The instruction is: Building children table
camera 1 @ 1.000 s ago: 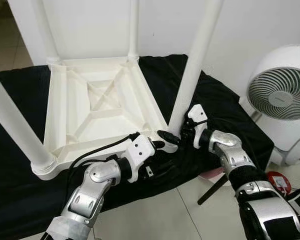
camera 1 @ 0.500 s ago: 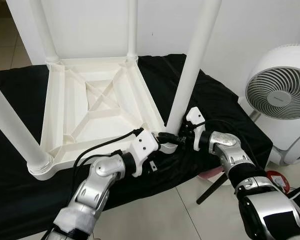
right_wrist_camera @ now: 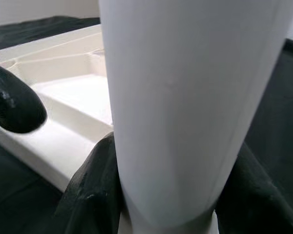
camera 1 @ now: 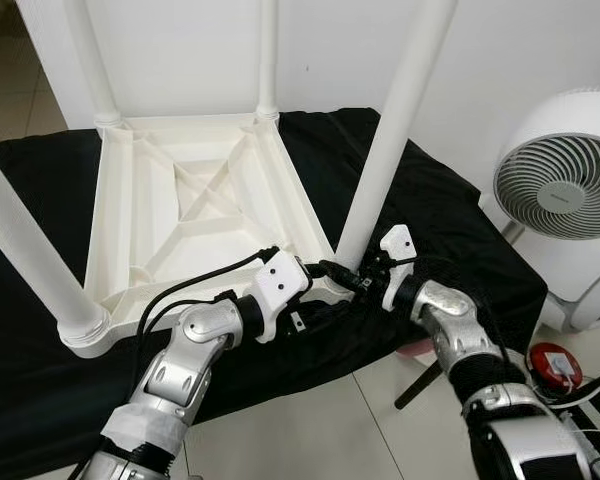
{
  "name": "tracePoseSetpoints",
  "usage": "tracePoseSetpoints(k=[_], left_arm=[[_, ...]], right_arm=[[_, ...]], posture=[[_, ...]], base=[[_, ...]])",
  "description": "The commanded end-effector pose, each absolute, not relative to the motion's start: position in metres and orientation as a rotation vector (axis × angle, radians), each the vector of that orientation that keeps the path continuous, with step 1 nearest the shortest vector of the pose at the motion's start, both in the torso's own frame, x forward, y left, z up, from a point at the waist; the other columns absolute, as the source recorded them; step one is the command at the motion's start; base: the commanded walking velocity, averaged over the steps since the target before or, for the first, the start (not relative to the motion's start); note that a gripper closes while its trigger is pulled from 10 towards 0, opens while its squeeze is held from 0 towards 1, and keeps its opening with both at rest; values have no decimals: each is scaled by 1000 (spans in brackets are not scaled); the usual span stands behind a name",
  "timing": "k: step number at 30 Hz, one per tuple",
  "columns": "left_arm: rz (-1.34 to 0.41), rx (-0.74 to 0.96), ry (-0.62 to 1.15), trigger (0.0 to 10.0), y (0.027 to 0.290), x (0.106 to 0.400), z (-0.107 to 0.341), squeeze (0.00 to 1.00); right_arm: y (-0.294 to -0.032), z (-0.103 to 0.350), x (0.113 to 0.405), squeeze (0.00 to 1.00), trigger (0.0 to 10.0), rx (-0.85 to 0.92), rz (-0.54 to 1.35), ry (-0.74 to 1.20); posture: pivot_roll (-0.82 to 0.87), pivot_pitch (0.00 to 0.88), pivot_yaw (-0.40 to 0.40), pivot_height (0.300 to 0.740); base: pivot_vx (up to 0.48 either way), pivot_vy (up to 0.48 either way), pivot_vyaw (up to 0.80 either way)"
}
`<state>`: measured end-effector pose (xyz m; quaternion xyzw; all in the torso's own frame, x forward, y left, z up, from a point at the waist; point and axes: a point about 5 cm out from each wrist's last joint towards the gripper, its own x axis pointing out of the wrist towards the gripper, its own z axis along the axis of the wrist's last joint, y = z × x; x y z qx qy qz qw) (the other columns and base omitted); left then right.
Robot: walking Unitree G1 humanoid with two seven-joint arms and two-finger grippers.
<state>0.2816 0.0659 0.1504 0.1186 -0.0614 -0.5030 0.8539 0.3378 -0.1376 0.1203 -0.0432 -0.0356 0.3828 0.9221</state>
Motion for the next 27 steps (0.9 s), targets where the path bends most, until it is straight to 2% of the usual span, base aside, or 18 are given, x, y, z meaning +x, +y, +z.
tracePoseSetpoints(k=[1, 3, 7, 15, 22, 23, 26, 27], left_arm=[[-956, 237, -142, 10000, 68, 288, 153, 0], [-905, 226, -158, 10000, 70, 293, 157, 0], [-884, 222, -160, 10000, 71, 295, 158, 0], [-818, 205, -162, 10000, 75, 299, 160, 0], [-787, 192, -165, 10000, 76, 301, 161, 0], [-782, 193, -166, 10000, 76, 301, 162, 0], [-775, 193, -167, 10000, 75, 302, 162, 0], [-768, 191, -165, 10000, 75, 303, 162, 0]], right_arm=[[-139, 126, 339, 0, 0, -61, 708, -115], [-132, 128, 332, 0, 0, -15, 620, -158], [-127, 127, 328, 0, 0, -11, 564, -163], [-108, 120, 315, 0, 0, 24, 346, -97], [-98, 122, 310, 0, 353, 53, 284, -100], [-97, 123, 308, 0, 10000, 48, 281, -103], [-97, 123, 306, 0, 10000, 35, 288, -105], [-99, 124, 304, 1000, 10000, 48, 288, -107]], posture=[[-31, 0, -58, 740], [-21, 0, -66, 740], [-17, 0, -78, 740], [-8, 0, -91, 740], [-7, 0, -90, 740], [-7, 0, -88, 740], [-8, 0, -88, 740], [-10, 0, -87, 740]], base=[[0, 0, 0], [0, 0, 0], [0, 0, 0], [0, 0, 0], [0, 0, 0], [0, 0, 0], [0, 0, 0], [0, 0, 0]])
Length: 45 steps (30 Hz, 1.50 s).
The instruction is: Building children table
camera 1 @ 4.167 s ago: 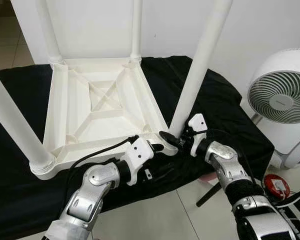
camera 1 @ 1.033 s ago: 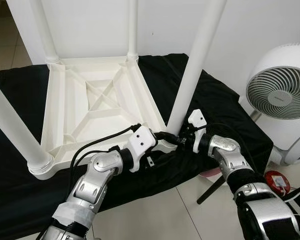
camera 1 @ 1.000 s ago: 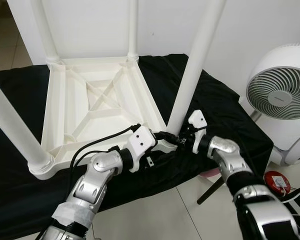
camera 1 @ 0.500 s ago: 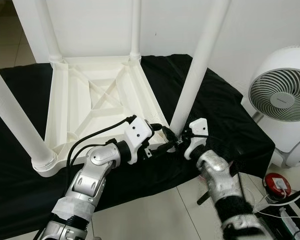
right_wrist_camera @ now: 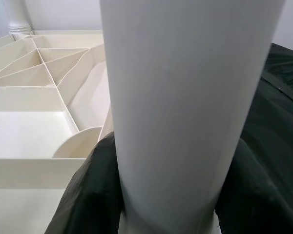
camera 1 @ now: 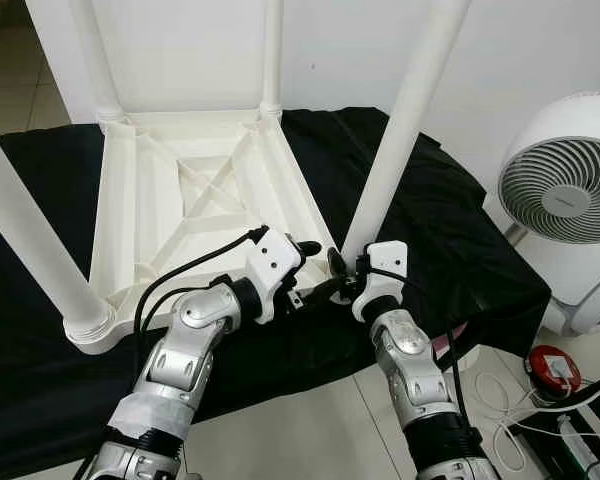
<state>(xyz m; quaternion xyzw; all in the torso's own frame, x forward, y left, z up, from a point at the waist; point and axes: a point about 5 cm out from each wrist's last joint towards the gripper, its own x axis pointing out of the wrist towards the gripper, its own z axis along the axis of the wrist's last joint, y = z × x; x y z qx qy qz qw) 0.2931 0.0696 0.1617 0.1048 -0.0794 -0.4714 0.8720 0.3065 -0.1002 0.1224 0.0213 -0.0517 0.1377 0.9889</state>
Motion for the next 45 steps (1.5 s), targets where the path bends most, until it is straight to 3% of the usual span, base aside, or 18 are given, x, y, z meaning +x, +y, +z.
tracePoseSetpoints(k=[1, 7, 8, 16, 21, 32, 42, 45], left_arm=[[-768, 191, -165, 10000, 75, 303, 162, 0], [-702, 160, -147, 10000, 76, 306, 161, 0], [-690, 154, -138, 10000, 76, 306, 159, 0], [-625, 167, -127, 10000, 80, 310, 157, 0], [-733, 287, -93, 10000, 104, 295, 142, 0], [-791, 374, -15, 10000, 137, 287, 132, 0], [-846, 378, -49, 10000, 130, 289, 141, 0], [-938, 376, -77, 10000, 113, 285, 144, 0]], right_arm=[[-99, 124, 304, 1000, 10000, 48, 288, -107], [-113, 127, 292, 1000, 10000, 34, 268, -157], [-115, 127, 288, 0, 10000, 23, 263, -166], [-123, 127, 270, 0, 10000, 23, 255, -197], [-146, 122, 255, 0, 10000, 37, 220, -194], [-171, 101, 237, 0, 10000, -2, 182, -111], [-169, 103, 239, 0, 10000, 12, 165, -118], [-170, 101, 238, 0, 10000, 14, 156, -113]], posture=[[-10, 0, -87, 740], [-14, 0, -88, 740], [-16, 0, -88, 740], [-26, 0, -85, 740], [-38, 0, -73, 740], [-39, 0, -55, 740], [-40, 0, -53, 740], [-40, 0, -52, 740]], base=[[0, 0, 0], [0, 0, 0], [0, 0, 0], [0, 0, 0], [0, 0, 0], [0, 0, 0], [0, 0, 0], [0, 0, 0]])
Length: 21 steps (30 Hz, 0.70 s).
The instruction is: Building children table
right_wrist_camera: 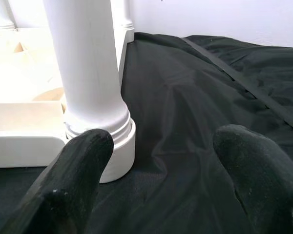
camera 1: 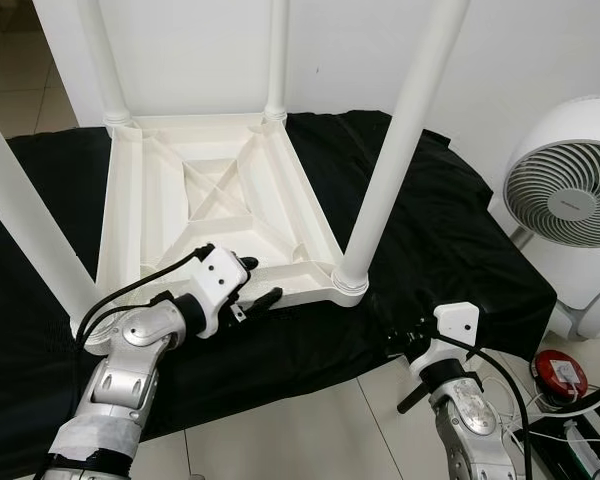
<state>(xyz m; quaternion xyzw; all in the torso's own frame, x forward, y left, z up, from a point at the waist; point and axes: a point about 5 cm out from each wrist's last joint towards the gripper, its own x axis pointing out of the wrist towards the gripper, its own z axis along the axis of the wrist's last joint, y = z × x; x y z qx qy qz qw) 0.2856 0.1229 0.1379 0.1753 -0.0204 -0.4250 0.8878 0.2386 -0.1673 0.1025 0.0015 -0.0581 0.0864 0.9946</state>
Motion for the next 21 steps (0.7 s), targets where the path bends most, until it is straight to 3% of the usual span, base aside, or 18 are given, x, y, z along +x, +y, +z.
tracePoseSetpoints(k=[1, 12, 21], left_arm=[[-984, 377, -89, 10000, 104, 283, 145, 0], [-1072, 376, -107, 10000, 69, 287, 142, 0], [-1012, 409, -59, 10000, 64, 300, 135, 0]], right_arm=[[-171, 100, 238, 0, 10000, 14, 150, -109], [-181, 93, 224, 0, 10000, 18, 83, -88], [-184, 92, 220, 0, 10000, 19, 46, -88]], posture=[[-42, 0, -51, 740], [-92, 16, -18, 740], [-111, 30, -4, 740]], base=[[0, 0, 0], [0, 0, 0], [0, 0, 0]])
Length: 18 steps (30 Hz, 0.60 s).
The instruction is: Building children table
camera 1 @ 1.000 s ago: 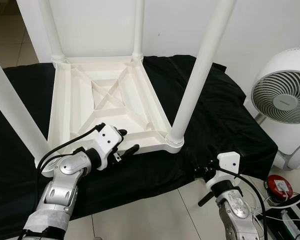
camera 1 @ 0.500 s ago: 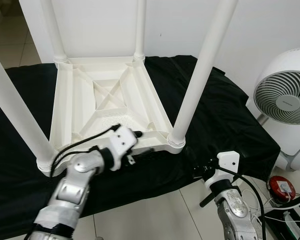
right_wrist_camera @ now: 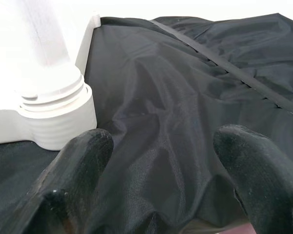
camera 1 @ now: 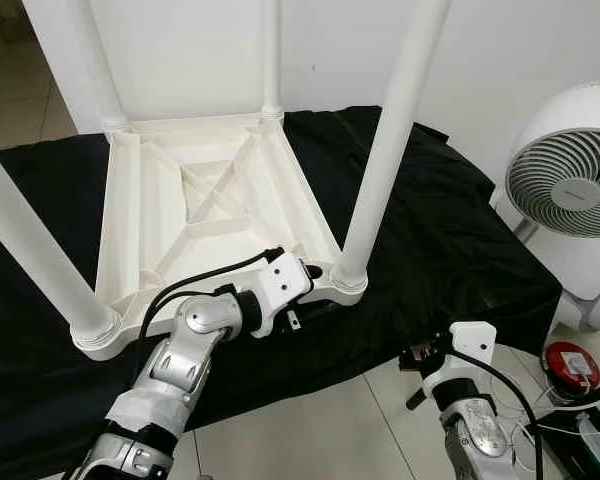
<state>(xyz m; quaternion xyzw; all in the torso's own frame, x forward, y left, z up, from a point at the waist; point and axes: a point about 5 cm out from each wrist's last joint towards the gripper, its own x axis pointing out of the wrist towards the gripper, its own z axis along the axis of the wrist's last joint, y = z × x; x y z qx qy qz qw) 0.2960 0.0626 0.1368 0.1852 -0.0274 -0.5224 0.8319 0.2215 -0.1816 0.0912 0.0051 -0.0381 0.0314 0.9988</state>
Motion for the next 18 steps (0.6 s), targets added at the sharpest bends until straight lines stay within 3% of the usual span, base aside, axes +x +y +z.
tracePoseSetpoints(k=[1, 18], left_arm=[[-1002, 411, -52, 10000, 63, 302, 134, 0], [-838, 430, 76, 10000, 65, 324, 120, 0]], right_arm=[[-184, 93, 220, 0, 10000, 19, 40, -90], [-180, 96, 226, 0, 10000, 19, 37, -108]], posture=[[-113, 31, -2, 740], [-101, 35, -9, 740]], base=[[0, 0, 0], [0, 0, 0]])
